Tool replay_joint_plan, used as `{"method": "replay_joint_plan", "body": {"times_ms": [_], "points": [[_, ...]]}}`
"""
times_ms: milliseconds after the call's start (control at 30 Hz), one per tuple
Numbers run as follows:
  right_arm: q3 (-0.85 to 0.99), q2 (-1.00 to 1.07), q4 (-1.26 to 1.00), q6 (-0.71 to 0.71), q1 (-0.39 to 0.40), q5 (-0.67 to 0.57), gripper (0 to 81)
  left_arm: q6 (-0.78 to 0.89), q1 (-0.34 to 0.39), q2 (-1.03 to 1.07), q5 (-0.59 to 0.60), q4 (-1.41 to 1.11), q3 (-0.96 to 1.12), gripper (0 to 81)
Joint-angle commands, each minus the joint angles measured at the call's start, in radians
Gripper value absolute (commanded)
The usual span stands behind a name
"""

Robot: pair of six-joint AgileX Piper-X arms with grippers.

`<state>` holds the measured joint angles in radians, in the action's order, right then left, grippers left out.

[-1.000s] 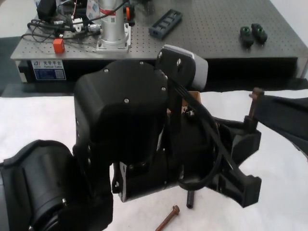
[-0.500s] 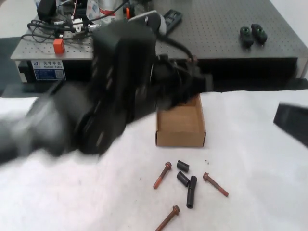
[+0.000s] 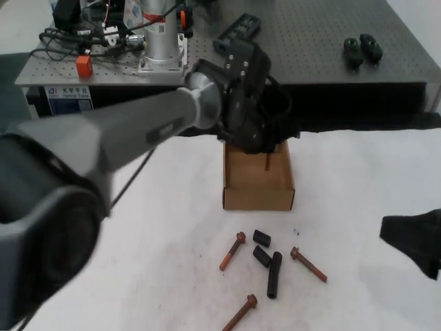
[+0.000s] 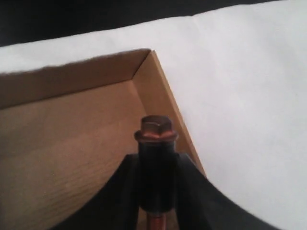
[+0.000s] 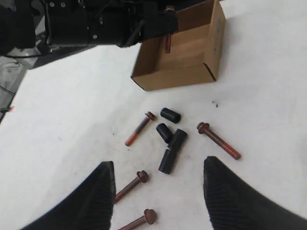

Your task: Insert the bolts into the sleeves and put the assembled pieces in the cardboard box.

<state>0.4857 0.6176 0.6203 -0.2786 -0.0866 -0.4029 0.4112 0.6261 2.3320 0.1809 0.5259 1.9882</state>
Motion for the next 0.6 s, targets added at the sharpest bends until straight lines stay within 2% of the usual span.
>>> {"method": "replay_joint_plan", "body": {"times_ms": [0, 100, 200, 267, 400, 567], "points": [[0.005, 0.036, 0.002, 0.011, -0.004, 0.004, 40.8, 0.020, -0.002, 0.005, 0.004, 0.008, 0.035, 0.7], [0.005, 0.081, 0.000, 0.033, -0.004, 0.004, 40.8, 0.081, -0.003, 0.037, 0.062, 0.011, 0.059, 0.7], [0.005, 0.117, -0.007, 0.064, -0.004, 0.023, 40.8, 0.121, -0.003, 0.053, 0.070, 0.011, 0.058, 1.3], [0.005, 0.152, -0.021, 0.074, -0.004, 0.053, 40.8, 0.136, -0.003, 0.059, 0.070, 0.019, 0.058, 7.0], [0.036, 0.273, -0.063, 0.154, 0.000, 0.055, 40.8, 0.166, -0.003, 0.062, 0.070, 0.019, 0.058, 24.4], [0.139, 0.492, -0.054, 0.339, 0.068, 0.150, 40.7, 0.173, -0.003, 0.062, 0.075, 0.019, 0.058, 26.7]]}}
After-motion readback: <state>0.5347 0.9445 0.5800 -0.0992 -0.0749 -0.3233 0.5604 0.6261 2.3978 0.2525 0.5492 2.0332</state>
